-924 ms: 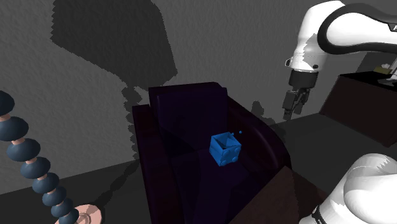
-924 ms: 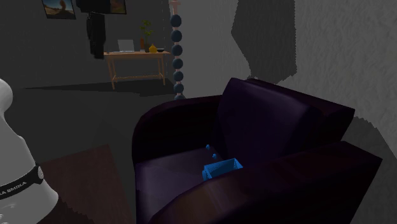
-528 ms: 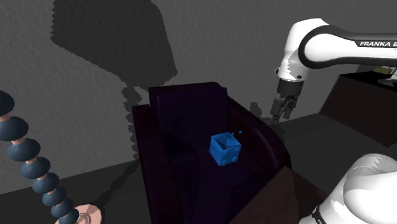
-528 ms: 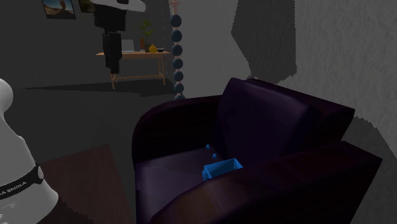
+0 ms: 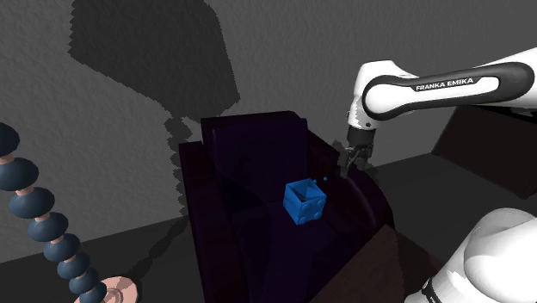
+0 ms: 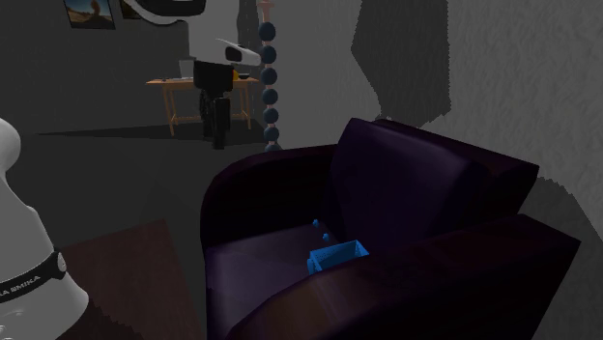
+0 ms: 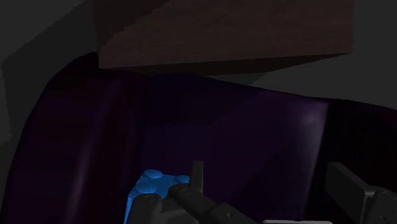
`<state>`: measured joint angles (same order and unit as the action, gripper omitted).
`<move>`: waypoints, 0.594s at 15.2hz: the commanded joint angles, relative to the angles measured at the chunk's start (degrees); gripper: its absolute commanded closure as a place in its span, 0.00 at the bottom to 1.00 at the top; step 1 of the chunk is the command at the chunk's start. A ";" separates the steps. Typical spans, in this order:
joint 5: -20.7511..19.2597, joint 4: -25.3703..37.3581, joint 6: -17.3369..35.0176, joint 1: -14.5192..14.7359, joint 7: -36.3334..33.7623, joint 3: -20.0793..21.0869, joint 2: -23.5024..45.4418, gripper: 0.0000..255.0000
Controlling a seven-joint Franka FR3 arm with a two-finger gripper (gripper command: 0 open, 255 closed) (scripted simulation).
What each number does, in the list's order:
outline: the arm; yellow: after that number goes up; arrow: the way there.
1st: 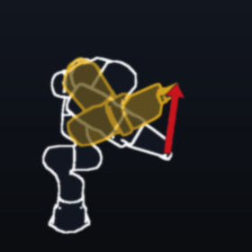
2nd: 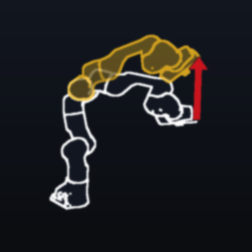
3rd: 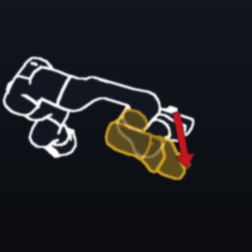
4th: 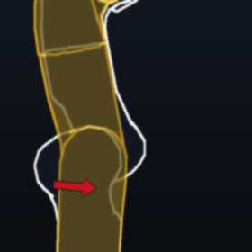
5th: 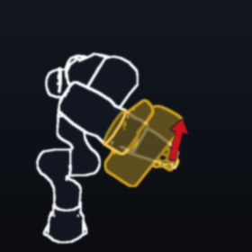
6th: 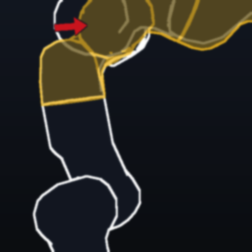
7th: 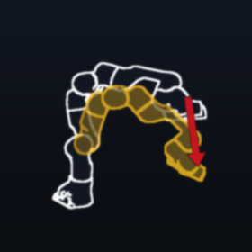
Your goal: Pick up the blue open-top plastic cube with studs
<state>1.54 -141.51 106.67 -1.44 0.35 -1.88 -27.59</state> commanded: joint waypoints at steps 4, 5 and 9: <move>-0.07 0.93 9.50 -0.47 -0.40 -0.35 9.81 0.00; -0.06 1.42 11.25 -0.55 -0.48 -0.43 11.95 0.00; 0.09 4.18 17.65 -0.86 -0.73 -0.77 20.73 0.00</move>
<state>1.60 -138.38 122.78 -2.17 -0.40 -2.51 -9.29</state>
